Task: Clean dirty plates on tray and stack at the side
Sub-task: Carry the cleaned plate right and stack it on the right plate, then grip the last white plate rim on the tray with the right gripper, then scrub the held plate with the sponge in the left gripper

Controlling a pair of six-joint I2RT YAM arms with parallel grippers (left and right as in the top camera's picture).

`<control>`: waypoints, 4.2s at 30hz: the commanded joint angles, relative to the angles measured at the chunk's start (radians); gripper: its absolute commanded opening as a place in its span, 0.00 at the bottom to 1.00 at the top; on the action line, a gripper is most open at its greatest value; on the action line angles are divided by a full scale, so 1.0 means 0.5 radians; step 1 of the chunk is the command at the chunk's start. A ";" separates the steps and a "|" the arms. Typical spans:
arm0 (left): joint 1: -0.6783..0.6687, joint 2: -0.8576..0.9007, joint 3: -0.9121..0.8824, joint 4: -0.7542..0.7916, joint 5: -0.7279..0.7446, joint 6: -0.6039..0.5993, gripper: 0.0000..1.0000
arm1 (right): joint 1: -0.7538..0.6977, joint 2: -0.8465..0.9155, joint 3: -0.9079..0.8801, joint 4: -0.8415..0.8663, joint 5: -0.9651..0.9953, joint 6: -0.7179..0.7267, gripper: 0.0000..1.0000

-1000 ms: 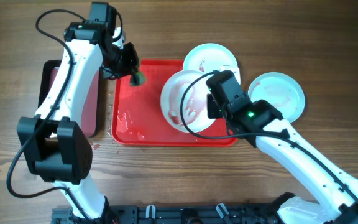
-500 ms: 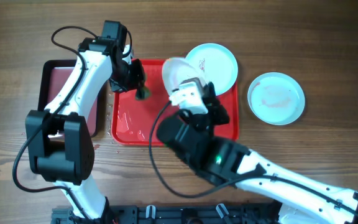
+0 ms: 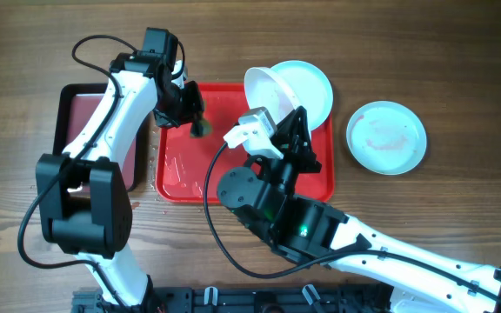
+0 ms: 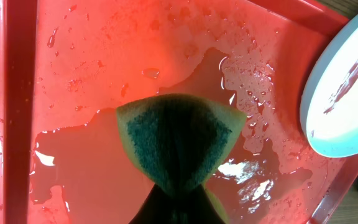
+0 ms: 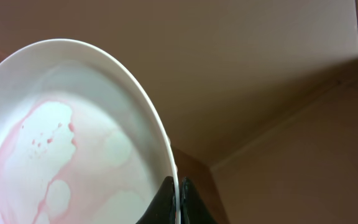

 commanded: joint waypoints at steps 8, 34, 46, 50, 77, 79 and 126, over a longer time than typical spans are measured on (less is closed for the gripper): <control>-0.001 0.011 -0.011 0.018 -0.011 0.018 0.04 | 0.005 -0.037 -0.048 -0.384 -0.208 0.426 0.04; -0.001 0.011 -0.011 0.007 -0.011 0.017 0.04 | -2.351 -0.094 -0.049 -1.073 -2.615 1.839 0.04; -0.002 0.011 -0.011 0.009 -0.011 0.017 0.04 | -2.605 0.618 -0.048 -1.081 -2.298 1.836 0.23; -0.002 0.011 -0.011 0.036 -0.011 0.017 0.04 | -2.604 0.585 0.021 -1.145 -2.441 1.700 0.57; -0.002 0.011 -0.011 0.051 -0.012 0.017 0.04 | -1.615 1.166 0.301 -0.862 -3.099 1.993 0.16; -0.002 0.011 -0.011 0.050 -0.012 0.017 0.04 | -1.575 1.166 0.301 -0.889 -3.108 1.993 0.11; -0.047 0.014 -0.123 0.097 -0.140 0.094 0.04 | -1.310 1.302 0.374 -0.840 -3.375 1.955 0.04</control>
